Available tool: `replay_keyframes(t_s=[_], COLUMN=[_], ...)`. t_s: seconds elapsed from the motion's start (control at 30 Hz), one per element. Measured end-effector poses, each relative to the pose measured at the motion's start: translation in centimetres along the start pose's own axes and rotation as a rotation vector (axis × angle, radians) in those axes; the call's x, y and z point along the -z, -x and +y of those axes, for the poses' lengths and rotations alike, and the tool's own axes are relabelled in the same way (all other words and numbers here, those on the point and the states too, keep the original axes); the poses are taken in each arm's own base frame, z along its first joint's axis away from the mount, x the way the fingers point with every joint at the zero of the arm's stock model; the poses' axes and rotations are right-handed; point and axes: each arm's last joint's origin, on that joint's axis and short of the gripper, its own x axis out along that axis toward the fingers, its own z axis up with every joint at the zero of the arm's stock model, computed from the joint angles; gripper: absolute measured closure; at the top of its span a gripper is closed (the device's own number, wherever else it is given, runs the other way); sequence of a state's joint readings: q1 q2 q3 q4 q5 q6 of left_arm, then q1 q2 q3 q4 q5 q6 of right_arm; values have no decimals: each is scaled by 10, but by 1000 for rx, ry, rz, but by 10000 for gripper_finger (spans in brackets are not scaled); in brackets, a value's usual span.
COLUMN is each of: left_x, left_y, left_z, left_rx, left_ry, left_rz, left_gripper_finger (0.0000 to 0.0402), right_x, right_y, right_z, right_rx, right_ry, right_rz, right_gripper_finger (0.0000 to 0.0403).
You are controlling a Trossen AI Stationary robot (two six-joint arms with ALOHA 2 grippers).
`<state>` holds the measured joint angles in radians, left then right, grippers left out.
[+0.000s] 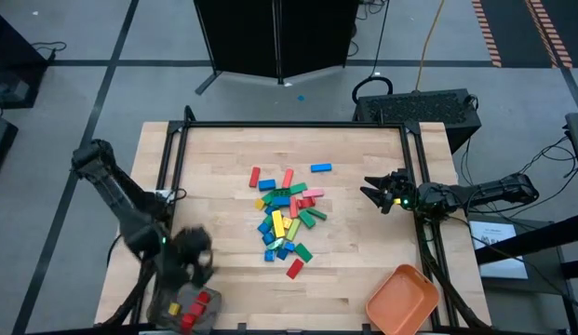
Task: Sort blocks by size
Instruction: Put the yellow triangular block into the black bin
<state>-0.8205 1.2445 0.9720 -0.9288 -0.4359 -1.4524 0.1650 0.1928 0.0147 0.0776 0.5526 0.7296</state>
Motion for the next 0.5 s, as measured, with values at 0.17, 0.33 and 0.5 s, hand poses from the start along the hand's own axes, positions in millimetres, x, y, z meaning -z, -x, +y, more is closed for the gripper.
replay_keyframes(t_s=[0.17,0.33,0.5], left_x=[-50,-84,-101], left_y=[-17,-53,-91], left_z=[28,30,23], left_rx=[-311,-443,-466], left_ry=[52,-58,-122], left_rz=[-333,-371,-373], left_gripper_finger=[80,80,80], right_x=[0,0,0], right_y=[0,0,0], right_z=[0,0,0], right_rx=[0,0,0], right_ry=[15,34,39], right_rz=[0,0,0], right_gripper_finger=[73,73,73])
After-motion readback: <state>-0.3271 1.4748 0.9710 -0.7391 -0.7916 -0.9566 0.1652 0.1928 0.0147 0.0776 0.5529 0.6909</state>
